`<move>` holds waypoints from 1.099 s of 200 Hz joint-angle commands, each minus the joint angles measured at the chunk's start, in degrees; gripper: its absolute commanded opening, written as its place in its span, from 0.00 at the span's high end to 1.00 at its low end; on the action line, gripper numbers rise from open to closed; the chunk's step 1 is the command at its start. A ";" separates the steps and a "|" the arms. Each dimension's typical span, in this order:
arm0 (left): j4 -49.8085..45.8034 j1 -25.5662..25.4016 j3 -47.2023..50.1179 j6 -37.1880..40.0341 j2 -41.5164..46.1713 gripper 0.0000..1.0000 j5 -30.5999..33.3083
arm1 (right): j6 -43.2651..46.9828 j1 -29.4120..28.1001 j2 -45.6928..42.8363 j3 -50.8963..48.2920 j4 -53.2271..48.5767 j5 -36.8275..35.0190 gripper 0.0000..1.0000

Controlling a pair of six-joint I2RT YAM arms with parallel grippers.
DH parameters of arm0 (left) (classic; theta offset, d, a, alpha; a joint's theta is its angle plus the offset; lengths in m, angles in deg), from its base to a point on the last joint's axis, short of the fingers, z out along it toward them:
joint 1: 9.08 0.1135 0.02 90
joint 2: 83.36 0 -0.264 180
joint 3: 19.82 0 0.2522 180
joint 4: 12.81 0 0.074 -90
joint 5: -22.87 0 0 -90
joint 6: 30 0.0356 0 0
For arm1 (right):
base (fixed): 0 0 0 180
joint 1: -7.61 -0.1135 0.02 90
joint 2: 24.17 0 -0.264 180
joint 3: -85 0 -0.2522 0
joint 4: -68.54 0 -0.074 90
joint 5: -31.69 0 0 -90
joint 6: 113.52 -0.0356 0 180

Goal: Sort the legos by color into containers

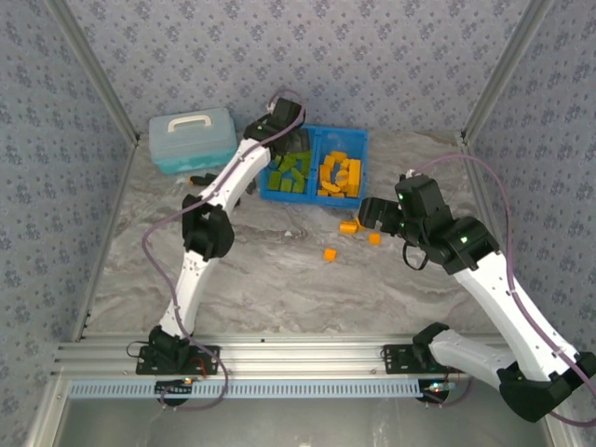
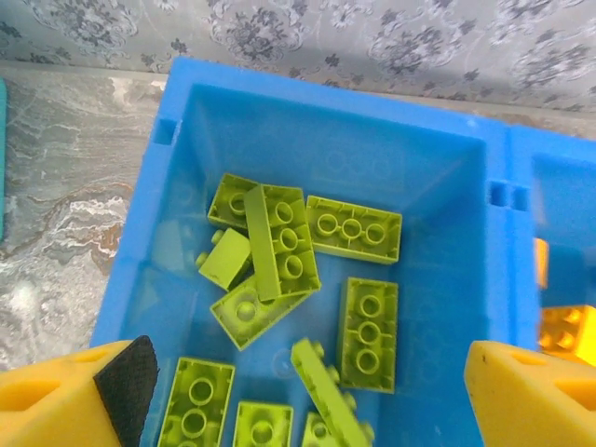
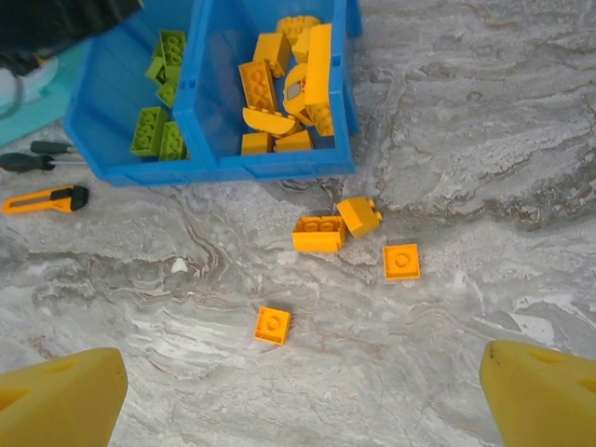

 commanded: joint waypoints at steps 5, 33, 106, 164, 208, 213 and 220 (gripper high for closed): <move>-1.30 -0.80 2.78 -0.57 15.50 0.12 -1.28 | -0.83 -0.61 1.75 -1.79 0.71 0.66 0.00; 5.18 -1.74 23.71 0.05 32.83 0.11 -4.39 | -2.13 -1.31 6.48 -6.15 3.83 5.36 0.00; 14.42 -3.94 77.93 7.65 71.80 0.01 -21.36 | -12.42 -6.98 31.06 -6.28 10.17 9.57 0.00; 19.09 -7.11 98.58 1.14 87.91 0.01 -23.56 | -13.08 -8.12 46.07 0.20 12.63 8.72 0.19; 18.57 -7.13 99.22 0.98 90.50 0.01 -19.89 | -16.65 -8.87 49.72 -0.18 12.85 5.26 0.36; 18.60 -7.13 99.17 0.96 90.34 0.01 -19.81 | -16.94 -8.87 49.82 -0.41 12.82 5.12 0.39; 18.84 -7.18 99.07 0.94 90.09 0.01 -19.65 | -17.45 -8.96 49.63 -1.00 12.97 4.70 0.43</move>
